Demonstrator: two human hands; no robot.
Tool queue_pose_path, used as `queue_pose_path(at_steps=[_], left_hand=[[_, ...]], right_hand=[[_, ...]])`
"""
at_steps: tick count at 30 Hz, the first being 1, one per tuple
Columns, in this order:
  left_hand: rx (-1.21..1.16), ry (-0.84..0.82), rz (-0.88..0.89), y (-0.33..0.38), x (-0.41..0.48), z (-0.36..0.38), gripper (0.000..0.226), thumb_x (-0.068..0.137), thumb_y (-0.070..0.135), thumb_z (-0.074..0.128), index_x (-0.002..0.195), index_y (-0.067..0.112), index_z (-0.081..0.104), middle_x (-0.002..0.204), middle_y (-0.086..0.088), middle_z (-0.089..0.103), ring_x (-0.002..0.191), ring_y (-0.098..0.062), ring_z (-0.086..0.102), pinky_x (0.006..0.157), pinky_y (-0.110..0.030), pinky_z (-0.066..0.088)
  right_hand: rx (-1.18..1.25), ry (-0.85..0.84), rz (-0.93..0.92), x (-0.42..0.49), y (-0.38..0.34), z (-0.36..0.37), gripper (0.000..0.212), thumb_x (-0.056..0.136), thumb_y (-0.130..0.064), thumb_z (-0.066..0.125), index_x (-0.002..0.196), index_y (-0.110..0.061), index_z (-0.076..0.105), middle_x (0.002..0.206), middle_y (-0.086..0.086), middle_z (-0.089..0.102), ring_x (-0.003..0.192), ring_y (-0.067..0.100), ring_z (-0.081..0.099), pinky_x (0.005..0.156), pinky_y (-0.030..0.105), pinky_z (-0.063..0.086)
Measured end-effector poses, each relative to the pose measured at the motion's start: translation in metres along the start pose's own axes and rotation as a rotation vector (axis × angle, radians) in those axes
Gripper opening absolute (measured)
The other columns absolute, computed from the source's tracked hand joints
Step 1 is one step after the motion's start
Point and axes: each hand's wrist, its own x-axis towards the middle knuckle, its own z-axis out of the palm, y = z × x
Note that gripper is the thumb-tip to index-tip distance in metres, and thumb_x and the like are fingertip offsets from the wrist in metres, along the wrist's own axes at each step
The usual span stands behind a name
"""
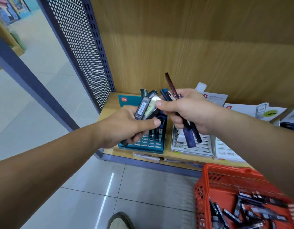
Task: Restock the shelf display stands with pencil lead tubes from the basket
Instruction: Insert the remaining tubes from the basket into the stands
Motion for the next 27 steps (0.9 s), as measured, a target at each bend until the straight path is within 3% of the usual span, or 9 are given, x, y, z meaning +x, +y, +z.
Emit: queue_pose_path(at_steps=[5,8,13,16,18,19,22,24,27], left_hand=[[-0.179,-0.044,0.027,0.01,-0.011,-0.001,0.042,0.097,0.027,0.068,0.106,-0.013,0.058,0.065,-0.006,0.052,0.047,-0.013,0.04,0.041,-0.019,0.025],[-0.22,-0.05,0.039,0.014,-0.017,-0.001,0.024,0.103,0.029,0.059,0.097,0.007,0.064,0.066,-0.003,0.062,0.045,-0.013,0.044,0.04,-0.018,0.024],[-0.151,0.039,-0.013,0.0,-0.016,-0.013,0.028,0.102,0.033,0.063,0.119,0.011,0.063,0.098,-0.013,0.075,0.055,-0.02,0.046,0.044,-0.02,0.026],[-0.014,0.003,0.007,-0.002,-0.02,-0.011,0.026,0.103,0.03,0.062,0.117,0.008,0.063,0.083,-0.002,0.076,0.05,-0.011,0.05,0.042,-0.021,0.031],[0.063,0.035,-0.032,-0.006,-0.02,-0.009,0.02,0.102,0.029,0.063,0.106,0.01,0.065,0.066,0.008,0.071,0.044,-0.005,0.048,0.042,-0.019,0.033],[0.06,0.054,-0.047,-0.008,-0.019,-0.008,0.018,0.101,0.03,0.065,0.104,0.012,0.065,0.071,0.007,0.074,0.047,-0.006,0.05,0.043,-0.02,0.034],[-0.067,0.069,-0.078,-0.012,-0.015,-0.009,0.024,0.1,0.035,0.066,0.112,0.013,0.066,0.099,-0.006,0.079,0.058,-0.012,0.055,0.045,-0.023,0.033],[-0.189,0.063,-0.131,-0.012,-0.015,-0.009,0.033,0.101,0.038,0.062,0.116,0.009,0.065,0.087,-0.001,0.078,0.049,-0.009,0.051,0.042,-0.019,0.028],[-0.359,0.047,-0.228,-0.01,-0.017,-0.013,0.027,0.101,0.039,0.059,0.099,0.013,0.062,0.065,0.005,0.061,0.036,-0.005,0.04,0.038,-0.016,0.022]], right_hand=[[-0.075,-0.024,0.033,-0.017,-0.006,-0.002,0.017,0.093,-0.022,0.077,0.091,-0.011,0.065,0.072,0.008,0.062,0.045,0.014,0.036,0.045,0.026,0.03],[0.015,0.047,0.046,-0.024,0.001,-0.006,0.011,0.097,-0.018,0.071,0.094,-0.01,0.065,0.08,0.01,0.066,0.045,0.014,0.036,0.043,0.026,0.03],[0.016,0.161,0.025,-0.028,0.011,-0.017,0.009,0.098,-0.017,0.07,0.101,-0.012,0.063,0.085,0.012,0.071,0.047,0.017,0.035,0.046,0.027,0.031],[-0.011,0.188,-0.007,-0.03,0.009,-0.014,0.01,0.095,-0.015,0.074,0.098,-0.012,0.064,0.07,0.005,0.071,0.047,0.018,0.035,0.046,0.028,0.032],[-0.049,0.216,-0.041,-0.029,0.008,-0.009,0.01,0.093,-0.013,0.076,0.095,-0.011,0.066,0.05,-0.006,0.059,0.044,0.017,0.034,0.045,0.026,0.033],[-0.077,0.222,-0.066,-0.028,0.009,-0.006,0.01,0.092,-0.013,0.077,0.093,-0.011,0.067,0.047,-0.009,0.052,0.043,0.016,0.034,0.044,0.025,0.032],[-0.2,0.182,-0.166,-0.027,0.008,0.001,0.009,0.091,-0.01,0.077,0.088,-0.012,0.069,0.047,-0.015,0.047,0.039,0.004,0.039,0.042,0.017,0.033],[-0.238,0.154,-0.225,-0.026,0.005,0.005,0.012,0.093,-0.006,0.074,0.086,-0.013,0.068,0.046,-0.02,0.051,0.039,-0.001,0.048,0.043,0.009,0.036],[-0.176,0.15,-0.203,-0.023,0.004,0.008,0.01,0.094,-0.006,0.073,0.091,-0.013,0.068,0.056,-0.013,0.062,0.039,0.002,0.045,0.042,0.013,0.034]])
